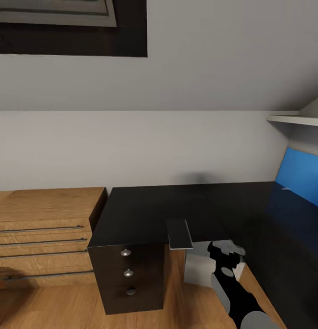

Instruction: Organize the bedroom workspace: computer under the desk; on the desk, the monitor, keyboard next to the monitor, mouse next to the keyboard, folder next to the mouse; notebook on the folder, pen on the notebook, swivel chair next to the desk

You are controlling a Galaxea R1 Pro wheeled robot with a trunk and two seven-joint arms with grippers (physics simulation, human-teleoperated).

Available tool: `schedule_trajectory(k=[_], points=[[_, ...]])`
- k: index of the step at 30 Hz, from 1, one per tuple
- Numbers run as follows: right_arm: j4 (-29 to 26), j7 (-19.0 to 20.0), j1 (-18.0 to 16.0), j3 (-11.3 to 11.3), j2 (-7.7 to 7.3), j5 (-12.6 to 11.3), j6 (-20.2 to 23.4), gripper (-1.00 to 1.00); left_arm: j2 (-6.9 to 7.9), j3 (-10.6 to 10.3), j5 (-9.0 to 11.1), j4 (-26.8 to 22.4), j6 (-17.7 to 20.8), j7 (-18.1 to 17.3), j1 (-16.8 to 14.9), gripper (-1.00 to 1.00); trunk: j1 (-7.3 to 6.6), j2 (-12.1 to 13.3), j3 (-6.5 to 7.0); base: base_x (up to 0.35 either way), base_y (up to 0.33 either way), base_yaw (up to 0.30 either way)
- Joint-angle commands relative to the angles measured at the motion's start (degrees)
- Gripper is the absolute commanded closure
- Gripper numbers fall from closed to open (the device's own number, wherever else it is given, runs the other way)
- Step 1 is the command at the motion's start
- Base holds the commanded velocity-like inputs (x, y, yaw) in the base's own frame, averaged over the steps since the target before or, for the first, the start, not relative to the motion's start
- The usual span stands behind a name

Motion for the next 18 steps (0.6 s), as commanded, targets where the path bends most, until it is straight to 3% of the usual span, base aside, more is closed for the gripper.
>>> schedule_trajectory(k=[1,9,18], points=[[0.7,-0.31,-0.05,0.81,0.28,-0.54,-1.08,-1.0,-0.08,0.39,-0.2,-0.03,-0.1,-0.4,-0.02,-1.0,0.0,-0.03,-0.05,0.0,0.0,0.279],[5.78,-0.37,-0.05,6.42,1.7,-0.23,-9.36,-1.0,-0.08,0.38,-0.22,0.03,-0.1,-0.4,-0.02,-1.0,0.0,-0.03,-0.05,0.0,0.0,0.279],[7.55,-0.39,-0.05,9.23,2.87,0.88,-12.71,-1.0,-0.08,0.37,-0.22,0.1,-0.1,-0.4,-0.02,-1.0,0.0,-0.03,-0.05,0.0,0.0,0.28]])
